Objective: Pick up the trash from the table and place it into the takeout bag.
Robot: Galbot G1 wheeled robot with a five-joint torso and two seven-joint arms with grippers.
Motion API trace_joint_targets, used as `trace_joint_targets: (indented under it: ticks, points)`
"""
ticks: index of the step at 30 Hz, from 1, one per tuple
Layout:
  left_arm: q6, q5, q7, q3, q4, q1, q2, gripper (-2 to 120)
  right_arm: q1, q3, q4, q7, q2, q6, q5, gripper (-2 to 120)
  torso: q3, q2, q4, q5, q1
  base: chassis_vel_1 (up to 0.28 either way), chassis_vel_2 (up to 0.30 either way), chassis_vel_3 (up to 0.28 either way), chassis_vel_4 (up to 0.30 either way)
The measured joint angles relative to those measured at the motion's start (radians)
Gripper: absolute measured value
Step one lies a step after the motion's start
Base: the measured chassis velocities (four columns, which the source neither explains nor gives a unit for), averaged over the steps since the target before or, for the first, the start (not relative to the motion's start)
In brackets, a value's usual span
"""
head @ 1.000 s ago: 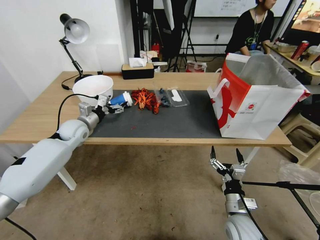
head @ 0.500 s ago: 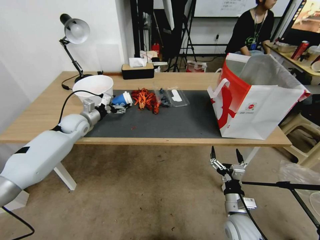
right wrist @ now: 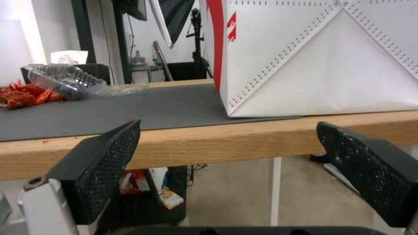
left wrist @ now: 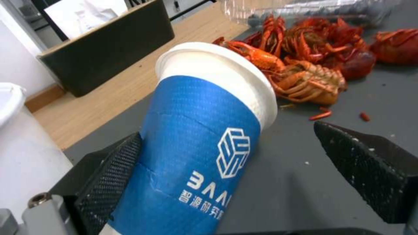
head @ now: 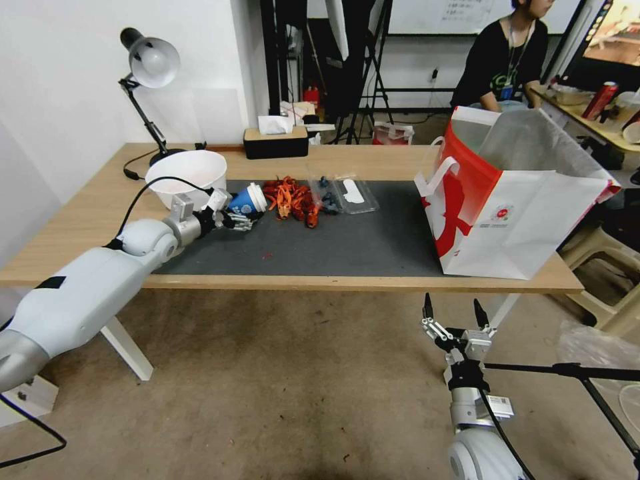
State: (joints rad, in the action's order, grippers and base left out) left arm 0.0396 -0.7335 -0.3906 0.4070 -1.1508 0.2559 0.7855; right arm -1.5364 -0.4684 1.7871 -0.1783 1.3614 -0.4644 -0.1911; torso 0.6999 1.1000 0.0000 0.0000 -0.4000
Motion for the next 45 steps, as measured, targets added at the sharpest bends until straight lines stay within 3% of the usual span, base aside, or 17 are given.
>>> trace_joint_targets:
  ticks: [6,10,30,34,42,45]
  points:
    - [-0.016,0.037,-0.01,0.024,0.036,-0.027,0.011,99,-0.005,-0.001,0.0,0.0,0.001,-0.003,0.001,100,0.0,0.0,0.0,-0.0001,0.0,0.0,0.0,0.0,0.0]
    - [-0.024,0.05,-0.011,0.034,0.06,-0.041,0.019,90,-0.008,-0.004,0.001,0.0,0.002,-0.004,0.001,100,0.0,0.0,0.0002,0.0,0.0,0.0,0.0,0.0,0.0]
    - [-0.08,0.077,-0.018,0.03,0.104,-0.049,0.025,14,-0.011,-0.006,0.0,-0.003,0.007,-0.01,0.006,100,0.0,0.0,0.0001,-0.0001,0.0,0.0,0.0,0.0,0.0]
    - [-0.104,0.078,-0.023,0.025,0.103,-0.053,0.03,5,-0.01,-0.005,-0.001,-0.003,0.007,-0.009,0.006,100,0.0,0.0,0.0002,-0.0003,0.0,0.0,0.0,0.0,0.0]
    - [-0.139,0.064,-0.039,0.012,0.069,-0.073,0.044,0,-0.01,-0.006,-0.004,-0.003,0.007,-0.009,0.007,100,0.0,0.0,0.0,0.0,0.0,0.0,0.0,0.0,0.0]
    - [-0.146,0.036,-0.044,0.014,0.023,-0.092,0.047,0,-0.01,-0.007,-0.006,-0.004,0.009,-0.01,0.007,100,0.0,0.0,0.0001,0.0001,0.0,0.0,0.0,0.0,0.0]
